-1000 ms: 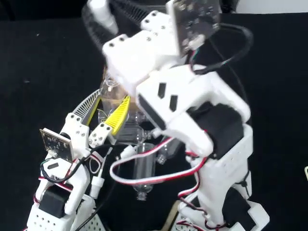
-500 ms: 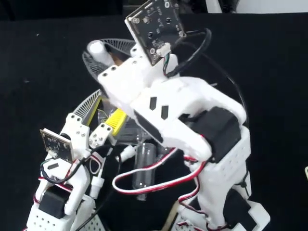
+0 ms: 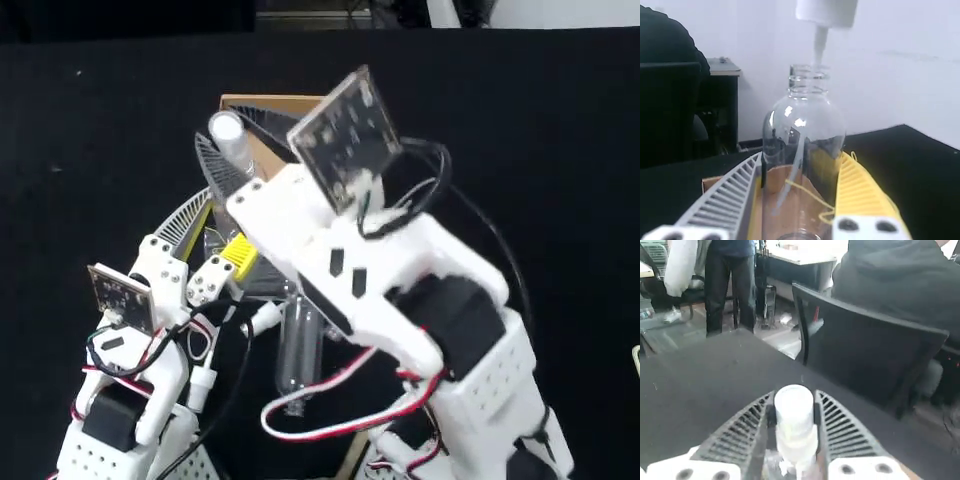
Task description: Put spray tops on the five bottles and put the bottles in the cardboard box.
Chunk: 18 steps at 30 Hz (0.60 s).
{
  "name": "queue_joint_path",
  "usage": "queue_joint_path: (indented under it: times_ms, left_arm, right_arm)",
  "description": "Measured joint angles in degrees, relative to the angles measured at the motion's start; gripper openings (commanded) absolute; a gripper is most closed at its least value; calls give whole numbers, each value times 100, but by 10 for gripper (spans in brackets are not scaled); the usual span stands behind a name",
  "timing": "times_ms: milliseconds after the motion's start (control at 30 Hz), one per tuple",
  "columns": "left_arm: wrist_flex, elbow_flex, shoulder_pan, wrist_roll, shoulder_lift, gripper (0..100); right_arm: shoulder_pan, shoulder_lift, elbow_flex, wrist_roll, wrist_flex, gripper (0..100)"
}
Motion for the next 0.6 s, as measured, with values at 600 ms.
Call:
queue_joint_path:
  times_ms: [600]
  left_arm:
    - [-35, 9, -18, 0, 44, 87]
  right_arm:
    - [62, 18, -387, 0, 484, 283]
